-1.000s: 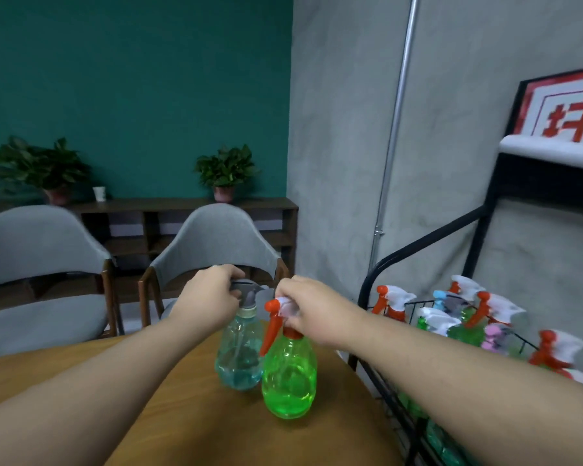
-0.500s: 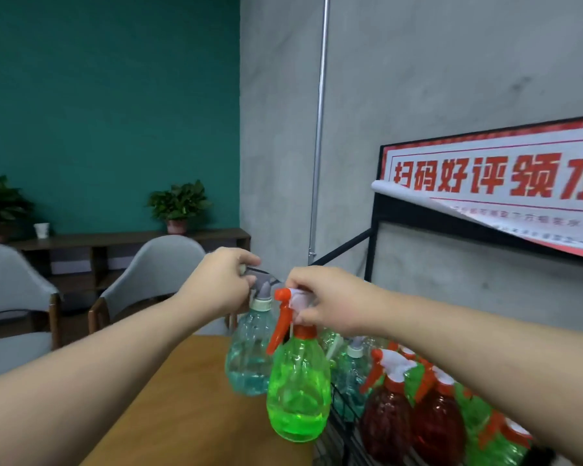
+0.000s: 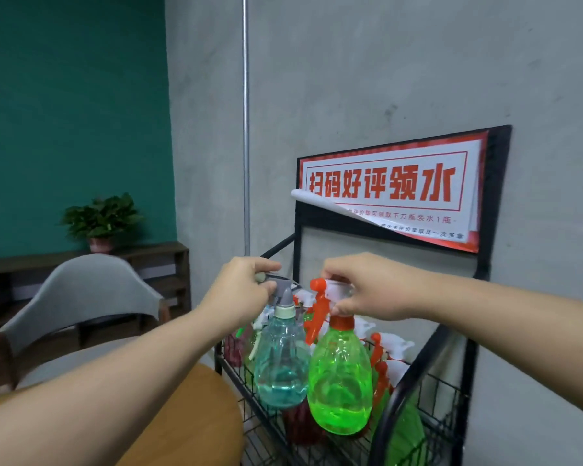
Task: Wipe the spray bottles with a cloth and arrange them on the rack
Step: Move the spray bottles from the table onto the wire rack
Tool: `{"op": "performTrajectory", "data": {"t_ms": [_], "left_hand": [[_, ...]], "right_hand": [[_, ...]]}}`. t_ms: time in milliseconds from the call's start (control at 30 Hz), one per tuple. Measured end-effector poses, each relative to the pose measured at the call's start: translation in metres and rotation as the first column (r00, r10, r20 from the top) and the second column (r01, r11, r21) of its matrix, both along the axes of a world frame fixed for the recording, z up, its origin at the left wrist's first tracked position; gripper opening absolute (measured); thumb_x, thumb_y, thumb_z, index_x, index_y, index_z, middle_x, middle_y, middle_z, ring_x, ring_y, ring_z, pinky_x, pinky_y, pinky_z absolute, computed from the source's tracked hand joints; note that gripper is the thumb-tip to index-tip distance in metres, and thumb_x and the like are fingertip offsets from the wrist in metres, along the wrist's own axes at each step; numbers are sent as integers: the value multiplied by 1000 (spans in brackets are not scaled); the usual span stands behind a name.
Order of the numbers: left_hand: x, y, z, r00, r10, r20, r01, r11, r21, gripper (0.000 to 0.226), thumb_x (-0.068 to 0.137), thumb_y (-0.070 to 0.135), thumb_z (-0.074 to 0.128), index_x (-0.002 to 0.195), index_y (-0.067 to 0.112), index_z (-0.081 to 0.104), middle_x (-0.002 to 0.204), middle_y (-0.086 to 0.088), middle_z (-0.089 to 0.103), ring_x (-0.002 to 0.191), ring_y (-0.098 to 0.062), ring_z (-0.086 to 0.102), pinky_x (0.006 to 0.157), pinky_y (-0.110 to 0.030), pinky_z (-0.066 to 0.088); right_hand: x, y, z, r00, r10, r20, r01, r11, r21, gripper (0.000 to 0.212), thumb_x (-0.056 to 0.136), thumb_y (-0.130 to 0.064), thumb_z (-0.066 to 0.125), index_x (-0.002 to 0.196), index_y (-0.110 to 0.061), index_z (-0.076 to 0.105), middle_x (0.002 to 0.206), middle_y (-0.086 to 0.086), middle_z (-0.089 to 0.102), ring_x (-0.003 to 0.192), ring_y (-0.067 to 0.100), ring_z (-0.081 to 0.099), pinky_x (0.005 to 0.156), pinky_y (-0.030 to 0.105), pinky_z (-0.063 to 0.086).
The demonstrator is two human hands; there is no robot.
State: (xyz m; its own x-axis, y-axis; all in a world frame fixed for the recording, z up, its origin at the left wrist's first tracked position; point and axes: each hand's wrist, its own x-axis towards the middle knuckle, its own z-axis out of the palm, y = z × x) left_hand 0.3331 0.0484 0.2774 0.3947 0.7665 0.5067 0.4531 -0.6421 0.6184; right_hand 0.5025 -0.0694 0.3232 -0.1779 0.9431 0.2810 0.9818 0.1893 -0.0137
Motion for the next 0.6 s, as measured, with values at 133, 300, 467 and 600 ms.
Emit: {"op": "performTrajectory", "data": {"t_ms": [133,300,467,600], "left_hand": [[24,-7,-10,998,-50,39,52,997,-52,32,94,8,60,123,20,67,76,6,64,44,3,48,45,-8,34],[47,-9,-25,996,-71,59,77,992,-101,34,94,8,60,125,19,65,79,8,65,48,2,51,44,-8,37],[60,-11,-39,994,-91,59,98,986,-134,34,94,8,59,127,18,65,118,0,68,100,-21,66,80,-24,49],[63,-11,-44,993,-98,59,105,987,-119,35,95,8,58,129,18,63,123,-4,67,92,-23,67,75,-28,53]], "right_hand": [[21,-14,-2,999,-52,-9,52,998,-24,31,83,-21,71,74,-26,42,71,-10,45,65,4,42,55,17,29],[38,-18,-14,996,-86,-10,85,994,-62,20,85,-24,70,90,-18,52,80,-8,52,79,14,49,60,24,33],[44,-16,-26,994,-105,8,106,986,-126,23,86,-23,69,84,-24,46,72,-10,46,70,9,44,54,16,29],[42,-13,-33,994,-108,24,111,979,-172,31,86,-23,69,75,-31,41,69,-13,44,63,-2,41,51,12,29]]}}
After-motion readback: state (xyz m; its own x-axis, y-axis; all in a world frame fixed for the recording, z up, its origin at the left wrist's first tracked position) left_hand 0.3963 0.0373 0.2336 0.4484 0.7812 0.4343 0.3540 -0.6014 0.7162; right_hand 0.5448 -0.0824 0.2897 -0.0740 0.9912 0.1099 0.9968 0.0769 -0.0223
